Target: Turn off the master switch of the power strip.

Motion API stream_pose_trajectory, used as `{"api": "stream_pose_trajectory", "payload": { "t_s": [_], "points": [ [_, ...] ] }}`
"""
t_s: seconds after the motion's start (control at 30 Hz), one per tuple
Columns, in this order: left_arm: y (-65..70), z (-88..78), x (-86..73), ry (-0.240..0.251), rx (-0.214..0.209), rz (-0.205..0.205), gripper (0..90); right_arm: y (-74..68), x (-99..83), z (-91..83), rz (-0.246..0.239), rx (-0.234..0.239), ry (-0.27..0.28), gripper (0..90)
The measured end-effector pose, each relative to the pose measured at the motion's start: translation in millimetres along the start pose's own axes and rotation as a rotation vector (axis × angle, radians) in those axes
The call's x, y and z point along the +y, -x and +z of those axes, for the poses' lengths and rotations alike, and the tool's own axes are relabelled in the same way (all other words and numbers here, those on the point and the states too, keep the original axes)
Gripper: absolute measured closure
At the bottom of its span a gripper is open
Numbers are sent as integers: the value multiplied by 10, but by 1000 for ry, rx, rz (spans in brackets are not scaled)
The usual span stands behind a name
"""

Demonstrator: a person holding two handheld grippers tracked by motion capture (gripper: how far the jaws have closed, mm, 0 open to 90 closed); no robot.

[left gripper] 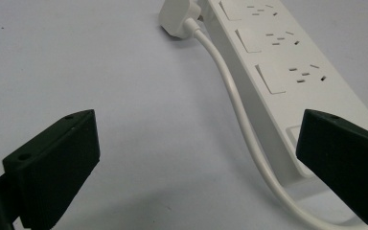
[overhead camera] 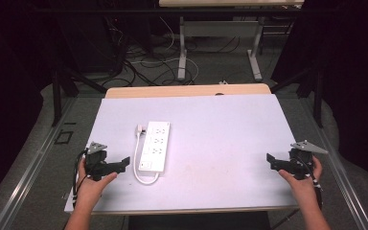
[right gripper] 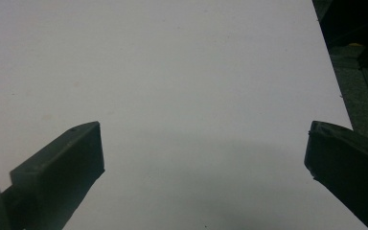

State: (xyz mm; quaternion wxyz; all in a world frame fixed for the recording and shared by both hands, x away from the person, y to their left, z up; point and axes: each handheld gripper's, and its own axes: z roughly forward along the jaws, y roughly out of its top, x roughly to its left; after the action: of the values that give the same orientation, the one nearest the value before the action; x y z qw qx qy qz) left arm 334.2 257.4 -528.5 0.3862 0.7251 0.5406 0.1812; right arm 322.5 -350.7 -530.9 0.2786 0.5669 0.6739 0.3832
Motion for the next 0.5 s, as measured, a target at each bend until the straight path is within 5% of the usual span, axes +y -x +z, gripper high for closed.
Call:
{"api": "stream_pose_trajectory", "payload": {
  "t_s": [0.5],
  "points": [
    [61, -25, 18, -4, -8, 28, 16, -106, -73, 81, -13, 22, -22, 0]
  ]
}}
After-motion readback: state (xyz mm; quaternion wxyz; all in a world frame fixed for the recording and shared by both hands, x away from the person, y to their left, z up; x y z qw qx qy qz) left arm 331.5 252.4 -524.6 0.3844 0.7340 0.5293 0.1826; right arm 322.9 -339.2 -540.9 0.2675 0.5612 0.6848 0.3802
